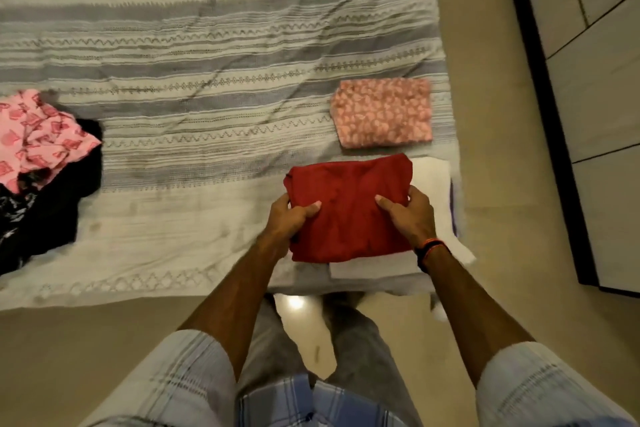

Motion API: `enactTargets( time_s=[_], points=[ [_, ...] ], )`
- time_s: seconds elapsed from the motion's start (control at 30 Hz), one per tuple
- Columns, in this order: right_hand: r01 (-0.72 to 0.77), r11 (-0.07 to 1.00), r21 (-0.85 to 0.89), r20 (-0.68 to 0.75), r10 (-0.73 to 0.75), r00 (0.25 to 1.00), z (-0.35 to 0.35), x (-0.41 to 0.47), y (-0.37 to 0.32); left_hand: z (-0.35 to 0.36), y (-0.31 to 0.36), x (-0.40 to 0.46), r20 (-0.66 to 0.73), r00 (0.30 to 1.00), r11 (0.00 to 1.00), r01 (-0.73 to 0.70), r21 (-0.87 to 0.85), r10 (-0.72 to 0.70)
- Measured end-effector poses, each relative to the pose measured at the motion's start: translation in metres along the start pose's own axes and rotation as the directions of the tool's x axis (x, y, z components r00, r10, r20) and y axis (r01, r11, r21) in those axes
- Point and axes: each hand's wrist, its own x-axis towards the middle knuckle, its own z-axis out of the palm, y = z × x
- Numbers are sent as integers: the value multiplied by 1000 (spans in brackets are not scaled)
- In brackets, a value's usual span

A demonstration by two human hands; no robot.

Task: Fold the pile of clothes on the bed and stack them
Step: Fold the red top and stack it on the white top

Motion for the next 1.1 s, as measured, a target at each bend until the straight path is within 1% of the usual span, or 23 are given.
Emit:
enactTargets(
  time_s=[0.07,0.23,0.3,0.33,0.37,0.4,0.43,0.47,0.5,0.57,0.63,0.77,0.9,1.03,1.1],
  points=[
    [-2,1000,-4,-18,2,1000,-28,6,12,30,-2,-3,17,1000,1000,1,11,-1],
    [-41,999,-5,-28,40,999,-70,26,32,75,-7,7,52,998,999,42,32,-44],
    [-47,998,-51,-55,44,997,-76,33,38,84,-13,15,15,997,995,68,67,-69],
    [-55,987,-150,-86,42,995,-79,38,44,89,-16,20,-33,997,989,68,129,-64],
    [-63,949,-310,-108,31,994,-80,41,47,90,-18,23,-85,995,969,63,241,-43],
    [-60,877,-476,-106,11,994,-79,43,52,93,-22,25,-129,991,926,67,371,-21],
    [-34,807,-590,-85,-21,996,-78,43,54,94,-24,24,-150,989,876,72,477,0],
    [3,764,-645,-49,-45,998,-75,43,57,95,-25,24,-146,989,847,62,527,19],
    [40,747,-664,-7,-59,998,-72,43,59,96,-26,23,-119,992,838,36,544,34],
    [90,754,-651,77,-53,996,-66,44,65,99,-26,22,-41,997,822,-29,569,63],
    [94,800,-593,133,-17,991,-61,44,67,101,-27,21,20,999,803,-50,594,48],
    [80,836,-542,143,-2,990,-62,46,64,101,-22,21,16,1000,826,-12,563,3],
    [93,852,-515,132,-28,991,-68,40,52,96,-14,10,23,1000,842,-29,539,20],
    [112,889,-445,135,-57,989,-69,28,40,88,-8,-3,12,999,888,-37,458,36],
    [153,899,-410,159,-94,983,-67,17,29,79,-4,-16,12,998,907,-60,416,60]
  ],
)
